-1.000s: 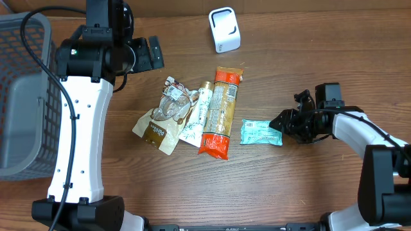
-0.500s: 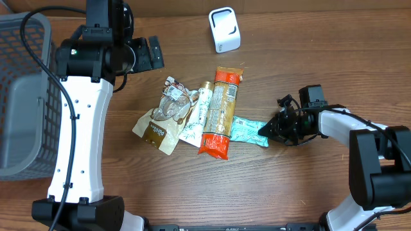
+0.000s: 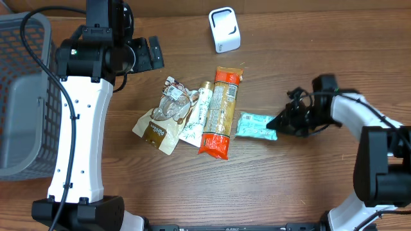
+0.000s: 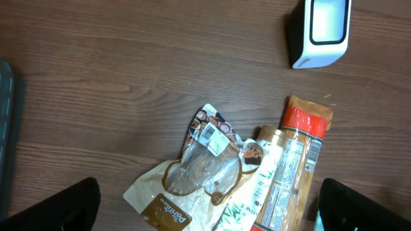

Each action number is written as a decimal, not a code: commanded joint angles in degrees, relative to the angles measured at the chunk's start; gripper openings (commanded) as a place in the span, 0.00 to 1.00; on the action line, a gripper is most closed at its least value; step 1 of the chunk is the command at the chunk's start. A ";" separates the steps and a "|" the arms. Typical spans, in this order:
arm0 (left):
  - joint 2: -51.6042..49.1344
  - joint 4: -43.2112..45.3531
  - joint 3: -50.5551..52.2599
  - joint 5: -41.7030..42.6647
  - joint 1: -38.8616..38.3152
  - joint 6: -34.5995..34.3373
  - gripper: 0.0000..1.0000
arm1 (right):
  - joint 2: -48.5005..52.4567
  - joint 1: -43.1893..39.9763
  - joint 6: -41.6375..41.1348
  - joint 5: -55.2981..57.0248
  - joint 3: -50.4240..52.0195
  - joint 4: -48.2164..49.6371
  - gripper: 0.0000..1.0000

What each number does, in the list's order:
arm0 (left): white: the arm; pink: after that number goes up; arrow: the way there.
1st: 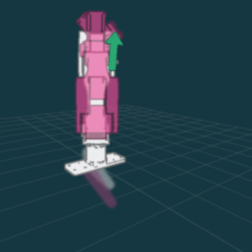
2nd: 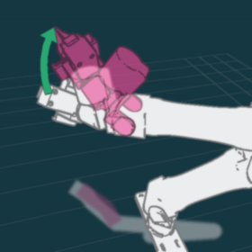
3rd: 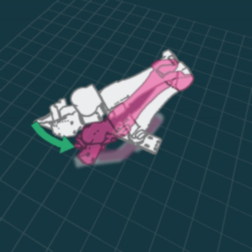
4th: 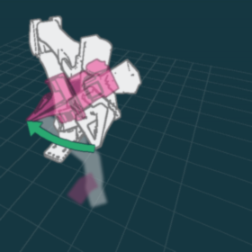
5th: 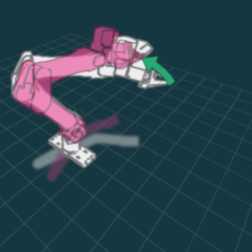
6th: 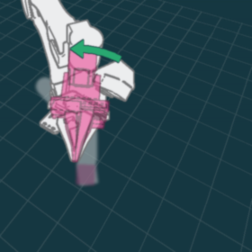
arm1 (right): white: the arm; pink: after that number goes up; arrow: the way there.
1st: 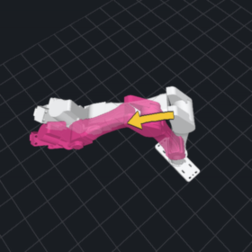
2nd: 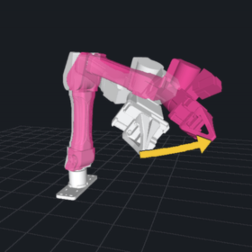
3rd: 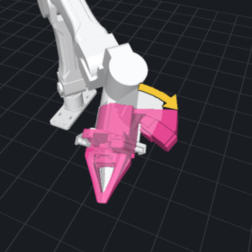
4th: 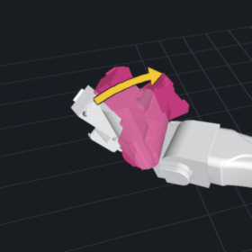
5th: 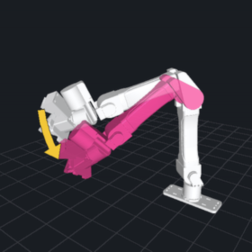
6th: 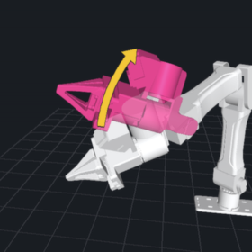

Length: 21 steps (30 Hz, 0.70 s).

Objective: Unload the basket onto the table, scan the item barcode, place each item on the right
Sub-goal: 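Lift the green wipes pack with the right gripper up to the white scanner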

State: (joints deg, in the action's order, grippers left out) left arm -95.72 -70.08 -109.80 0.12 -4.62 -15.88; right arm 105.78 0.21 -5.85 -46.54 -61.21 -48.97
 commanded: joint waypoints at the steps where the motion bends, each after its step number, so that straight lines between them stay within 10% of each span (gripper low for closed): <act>1: 0.22 0.02 0.42 -0.70 0.11 1.11 1.00 | -2.56 0.44 12.55 -3.72 -8.85 -8.81 0.04; 21: 0.22 0.00 0.42 -0.70 0.11 1.11 1.00 | -11.72 11.96 3.85 3.96 -31.10 -22.18 0.04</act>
State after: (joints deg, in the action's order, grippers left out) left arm -95.72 -70.13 -109.80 0.14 -4.62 -15.88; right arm 95.61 10.66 4.21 -47.11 -89.47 -71.46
